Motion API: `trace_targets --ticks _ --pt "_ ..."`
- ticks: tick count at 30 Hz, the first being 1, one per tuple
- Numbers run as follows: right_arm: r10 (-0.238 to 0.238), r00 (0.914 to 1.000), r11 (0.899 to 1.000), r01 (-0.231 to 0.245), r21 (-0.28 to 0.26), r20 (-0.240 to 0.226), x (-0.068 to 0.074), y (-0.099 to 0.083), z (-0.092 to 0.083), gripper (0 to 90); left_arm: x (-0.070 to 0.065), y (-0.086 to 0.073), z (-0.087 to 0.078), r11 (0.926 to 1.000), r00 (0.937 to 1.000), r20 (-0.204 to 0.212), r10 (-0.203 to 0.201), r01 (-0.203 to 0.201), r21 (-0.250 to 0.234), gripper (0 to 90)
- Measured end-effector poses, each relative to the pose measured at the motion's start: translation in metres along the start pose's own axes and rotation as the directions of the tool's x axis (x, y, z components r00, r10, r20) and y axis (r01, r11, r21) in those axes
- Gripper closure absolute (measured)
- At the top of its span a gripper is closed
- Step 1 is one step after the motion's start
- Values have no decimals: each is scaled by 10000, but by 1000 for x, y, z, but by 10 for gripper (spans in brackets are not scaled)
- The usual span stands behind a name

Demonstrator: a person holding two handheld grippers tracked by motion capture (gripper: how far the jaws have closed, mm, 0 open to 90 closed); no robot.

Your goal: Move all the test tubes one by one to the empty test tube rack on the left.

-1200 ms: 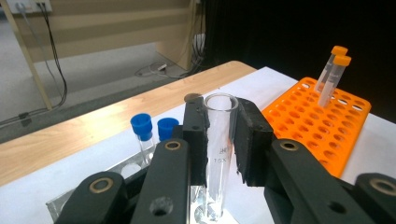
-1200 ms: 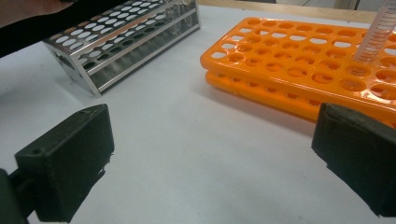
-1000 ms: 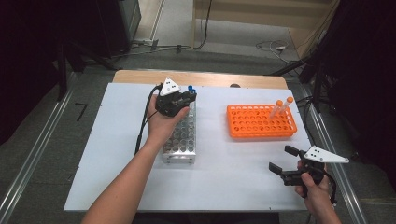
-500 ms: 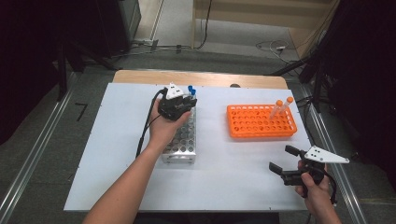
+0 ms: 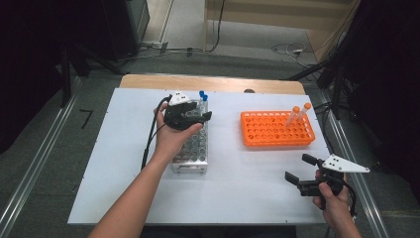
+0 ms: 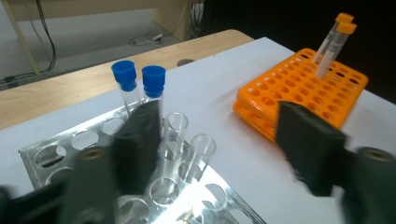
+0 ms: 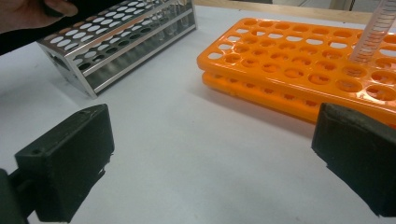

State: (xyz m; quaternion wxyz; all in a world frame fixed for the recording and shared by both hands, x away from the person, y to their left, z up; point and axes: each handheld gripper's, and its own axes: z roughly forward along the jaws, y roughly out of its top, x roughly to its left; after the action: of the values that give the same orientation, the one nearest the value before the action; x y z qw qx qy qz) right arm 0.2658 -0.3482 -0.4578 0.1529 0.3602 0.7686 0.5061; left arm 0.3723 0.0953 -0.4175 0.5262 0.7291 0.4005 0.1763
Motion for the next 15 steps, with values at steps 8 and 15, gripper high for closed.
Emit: trace_targets --ticks 8,15 --pt "123 9993 9999 -121 -55 343 -7 6 3 0 -17 -12 -29 9996 9976 685 50 -30 -290 8" --pt "397 9960 9989 -377 -264 801 -20 16 8 0 -28 -25 -52 9981 9949 1005 48 14 -613 0"
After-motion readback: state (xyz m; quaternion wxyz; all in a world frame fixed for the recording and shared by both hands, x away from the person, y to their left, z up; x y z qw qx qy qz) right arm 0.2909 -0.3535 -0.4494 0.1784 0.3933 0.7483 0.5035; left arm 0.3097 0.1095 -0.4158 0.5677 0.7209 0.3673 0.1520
